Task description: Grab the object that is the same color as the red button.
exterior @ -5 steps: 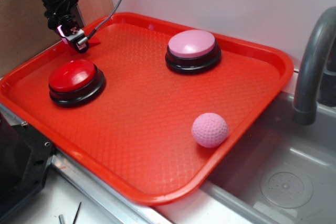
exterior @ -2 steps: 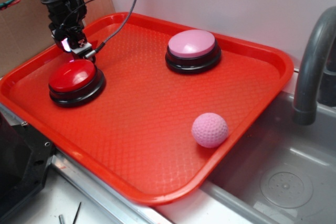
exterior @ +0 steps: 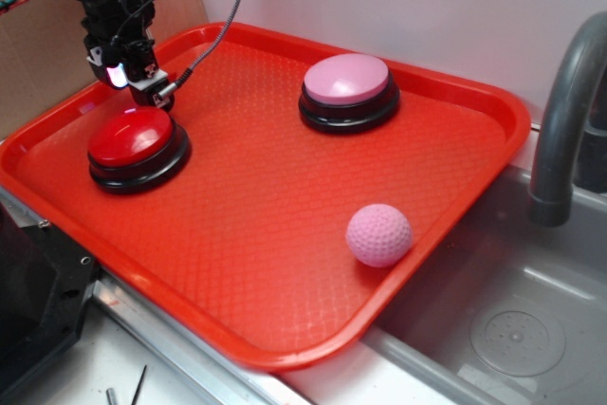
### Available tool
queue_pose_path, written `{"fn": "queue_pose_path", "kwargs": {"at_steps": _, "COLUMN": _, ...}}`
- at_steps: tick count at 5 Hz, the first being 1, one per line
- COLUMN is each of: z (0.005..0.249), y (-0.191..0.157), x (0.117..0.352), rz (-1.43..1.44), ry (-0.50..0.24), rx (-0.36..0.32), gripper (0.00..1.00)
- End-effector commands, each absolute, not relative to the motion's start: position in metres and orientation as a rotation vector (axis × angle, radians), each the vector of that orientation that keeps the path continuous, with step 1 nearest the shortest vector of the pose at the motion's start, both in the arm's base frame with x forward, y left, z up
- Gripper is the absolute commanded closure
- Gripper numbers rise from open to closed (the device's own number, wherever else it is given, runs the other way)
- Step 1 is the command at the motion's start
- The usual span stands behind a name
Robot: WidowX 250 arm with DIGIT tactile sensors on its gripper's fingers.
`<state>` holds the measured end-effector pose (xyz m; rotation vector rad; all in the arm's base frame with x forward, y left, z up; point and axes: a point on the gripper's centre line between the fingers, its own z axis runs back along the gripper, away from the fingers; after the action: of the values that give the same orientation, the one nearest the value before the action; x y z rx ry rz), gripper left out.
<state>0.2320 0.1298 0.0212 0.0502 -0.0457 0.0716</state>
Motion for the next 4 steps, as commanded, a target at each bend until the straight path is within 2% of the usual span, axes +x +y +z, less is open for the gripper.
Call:
{"fn": "queue_pose_path", "kwargs": {"at_steps": 1, "z": 0.059, "y": 0.161, "x": 0.248, "rz": 0.552, "ry": -0.166, "rx": -0.164, "gripper": 0.00}}
{"fn": "queue_pose_path", "kwargs": {"at_steps": 2, "z": 0.066, "y": 0.165, "x": 0.254, "rz": 0.592, "ry": -0.186, "rx": -0.141, "gripper": 0.00}}
{"fn": "queue_pose_path", "kwargs": {"at_steps": 4, "z": 0.042, "y": 0.163, "x": 0.262, "rz": 0.594, "ry": -0.135, "rx": -0.114, "gripper": 0.00}}
